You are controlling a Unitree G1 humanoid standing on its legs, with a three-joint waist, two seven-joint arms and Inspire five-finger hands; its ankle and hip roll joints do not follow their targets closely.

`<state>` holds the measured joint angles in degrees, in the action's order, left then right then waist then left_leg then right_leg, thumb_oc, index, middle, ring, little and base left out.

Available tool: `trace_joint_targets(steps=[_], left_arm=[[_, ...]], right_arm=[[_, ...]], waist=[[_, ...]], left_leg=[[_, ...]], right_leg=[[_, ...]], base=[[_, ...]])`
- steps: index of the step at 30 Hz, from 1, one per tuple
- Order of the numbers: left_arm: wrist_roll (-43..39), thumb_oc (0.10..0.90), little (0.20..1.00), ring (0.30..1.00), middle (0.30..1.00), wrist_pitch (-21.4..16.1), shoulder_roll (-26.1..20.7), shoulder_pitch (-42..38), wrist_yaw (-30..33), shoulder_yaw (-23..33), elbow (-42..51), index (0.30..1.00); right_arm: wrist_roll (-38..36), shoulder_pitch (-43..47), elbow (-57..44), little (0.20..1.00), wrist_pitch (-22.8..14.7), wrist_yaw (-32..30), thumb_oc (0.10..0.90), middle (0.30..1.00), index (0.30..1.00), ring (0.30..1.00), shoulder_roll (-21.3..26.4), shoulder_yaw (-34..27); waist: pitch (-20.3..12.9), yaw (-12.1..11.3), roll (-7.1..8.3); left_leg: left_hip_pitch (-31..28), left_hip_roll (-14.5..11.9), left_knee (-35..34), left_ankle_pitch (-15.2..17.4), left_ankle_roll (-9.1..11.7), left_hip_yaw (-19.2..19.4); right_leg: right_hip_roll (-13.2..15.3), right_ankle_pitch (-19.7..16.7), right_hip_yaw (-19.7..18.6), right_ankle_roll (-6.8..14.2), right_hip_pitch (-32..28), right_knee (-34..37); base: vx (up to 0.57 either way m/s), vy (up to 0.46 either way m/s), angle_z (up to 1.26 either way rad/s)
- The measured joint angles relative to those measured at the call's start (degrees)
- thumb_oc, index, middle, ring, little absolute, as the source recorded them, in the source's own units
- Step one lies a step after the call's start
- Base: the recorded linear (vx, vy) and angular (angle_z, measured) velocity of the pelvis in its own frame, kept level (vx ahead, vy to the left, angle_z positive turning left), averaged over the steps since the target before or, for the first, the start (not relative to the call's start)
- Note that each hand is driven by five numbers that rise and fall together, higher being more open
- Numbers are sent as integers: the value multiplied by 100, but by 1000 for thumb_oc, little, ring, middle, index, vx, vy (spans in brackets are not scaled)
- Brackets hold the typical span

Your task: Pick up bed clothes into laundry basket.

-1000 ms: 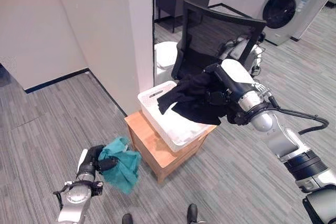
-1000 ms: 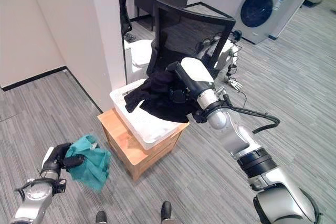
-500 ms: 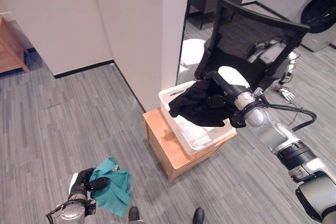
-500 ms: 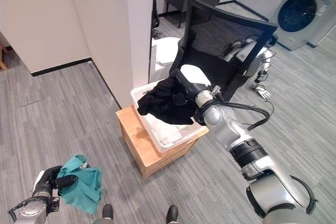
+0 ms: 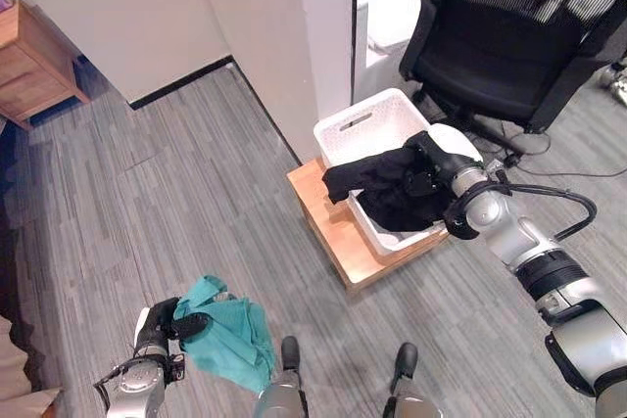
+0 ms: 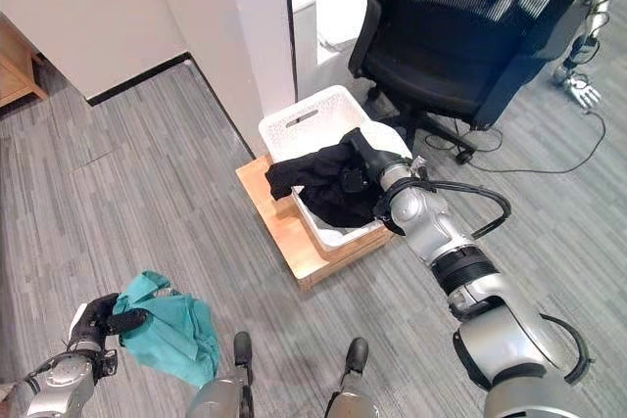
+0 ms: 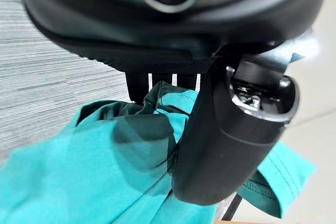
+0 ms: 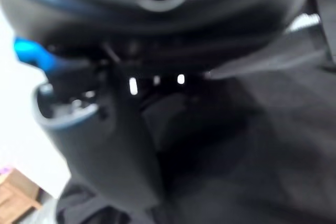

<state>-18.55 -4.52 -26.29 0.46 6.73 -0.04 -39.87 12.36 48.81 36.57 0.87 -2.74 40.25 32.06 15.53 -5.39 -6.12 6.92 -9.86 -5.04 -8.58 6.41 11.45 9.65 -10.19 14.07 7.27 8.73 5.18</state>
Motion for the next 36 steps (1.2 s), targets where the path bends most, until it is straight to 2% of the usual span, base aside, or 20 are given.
trace_joint_targets(steps=[3, 4, 5, 17, 22, 24, 27, 28, 29, 30, 31, 32, 33, 34, 36], left_arm=[[-82, 400, 300, 300, 300, -51, 0, -153, 3, 2, 2, 300], [-153, 400, 300, 300, 300, -80, 6, -166, 2, 1, 0, 300], [-169, 400, 300, 300, 300, -86, 6, -170, 2, 3, 0, 300], [-391, 400, 300, 300, 300, -148, -57, -220, -142, 11, -222, 300], [-390, 400, 300, 300, 300, -145, -141, -242, -143, 40, -294, 300], [-389, 400, 300, 300, 300, -141, -207, -171, -149, 204, -268, 300], [-389, 400, 300, 300, 300, -140, -234, -48, -149, 327, -186, 300], [-380, 400, 300, 300, 300, -110, -227, -14, -182, 375, -129, 300], [-387, 400, 300, 300, 300, -58, -208, 313, -240, 635, 465, 300], [-387, 400, 300, 300, 300, -103, -233, 436, -249, 708, 521, 300], [-388, 400, 300, 300, 300, -41, -246, 562, -240, 807, 625, 300], [-384, 400, 300, 300, 300, 8, -263, 600, -228, 816, 696, 300], [-384, 400, 300, 300, 300, 18, -259, 605, -224, 807, 832, 300], [-380, 400, 300, 300, 300, 22, -233, 727, -220, 867, 1147, 300], [-380, 400, 300, 300, 300, 20, -230, 829, -204, 922, 1323, 300]], right_arm=[[-18, 160, 117, 300, 27, -59, 400, 300, 300, 300, 35, 0], [-30, 240, 118, 415, 27, -65, 477, 415, 415, 415, 34, 0], [-49, 278, 118, 900, 27, -82, 800, 900, 900, 900, 34, 0], [-266, 1086, 319, 900, 25, -140, 800, 900, 900, 900, 91, 141], [-318, 1202, 242, 900, 22, -159, 800, 900, 900, 900, 329, 127], [-379, 1173, -247, 900, 46, -158, 800, 900, 900, 900, 585, 70], [-395, 943, -1045, 900, -1, -198, 800, 900, 900, 900, 878, -331], [-393, 458, -1539, 900, 4, -213, 800, 900, 900, 900, 1049, -770], [-393, -903, -2837, 900, -135, -365, 800, 900, 900, 900, 1132, -2105], [-395, -1397, -3131, 900, -229, -447, 800, 900, 900, 900, 1136, -2398], [-380, -2164, -3476, 900, -335, -427, 800, 900, 900, 900, 1071, -2978], [-369, -2626, -3433, 900, -321, -415, 800, 900, 900, 900, 901, -3286], [-368, -3325, -3552, 900, -446, -476, 800, 900, 900, 900, 497, -3879], [-423, -4294, -3448, 900, -545, -606, 800, 900, 900, 900, -284, -4622], [-464, -4580, -3176, 900, -525, -644, 800, 900, 900, 900, -590, -4899]], waist=[[60, -9, 0], [63, -6, 3], [63, -5, 2], [66, 6, 4], [105, 29, 128], [137, 157, 271], [131, 306, 357], [128, 367, 401], [83, 363, 494], [36, 423, 574], [-22, 468, 626], [-80, 613, 658], [-132, 630, 661], [-264, 692, 718], [-383, 680, 748]], left_leg=[[76, -11, 1, -8, 11, 23], [83, -20, 1, -8, 11, 55], [86, -22, 1, -8, 11, 59], [89, -43, 1, -9, 11, 67], [-111, -85, 0, -9, 13, 67], [-250, -124, 0, -7, 15, 75], [-334, -116, 0, -7, 15, 84], [-406, -111, 0, 2, 19, 104], [-472, -118, 1, 23, 34, 147], [-557, -105, 0, 27, 38, 194], [-655, -85, -2, 53, 31, 223], [-723, -102, 2, 104, 85, 251], [-772, -108, 2, 133, 124, 245], [-823, -100, 2, 151, 117, 229], [-840, -95, -2, 191, 77, 235]], right_leg=[[-26, -13, -5, -17, 83, 0], [-36, 4, -18, -16, 103, 0], [-44, 13, -19, -16, 110, 0], [-69, 45, -17, -12, 101, -1], [-110, 52, -16, -4, -114, -1], [-144, 67, -32, 13, -241, -1], [-138, 67, -40, 13, -321, -1], [-135, 73, -64, 18, -371, -1], [-139, 123, -18, 20, -472, -2], [-128, 122, -87, 19, -499, -2], [-100, 167, -97, 27, -612, -1], [-100, 204, -148, 58, -624, -4], [-111, 222, -116, 70, -672, -29], [-103, 276, -73, 39, -726, -69], [-67, 329, -80, 39, -745, -110]], base=[[16, -36, -4], [38, -35, -6], [30, -23, -6], [18, -9, 0], [25, 2, 0], [0, 0, 0], [24, 47, -1], [28, 57, 6], [2, 34, -5], [56, 68, -4], [36, 34, -25], [58, 64, -5], [35, 45, 6], [40, 54, 14], [1, 16, -7]])
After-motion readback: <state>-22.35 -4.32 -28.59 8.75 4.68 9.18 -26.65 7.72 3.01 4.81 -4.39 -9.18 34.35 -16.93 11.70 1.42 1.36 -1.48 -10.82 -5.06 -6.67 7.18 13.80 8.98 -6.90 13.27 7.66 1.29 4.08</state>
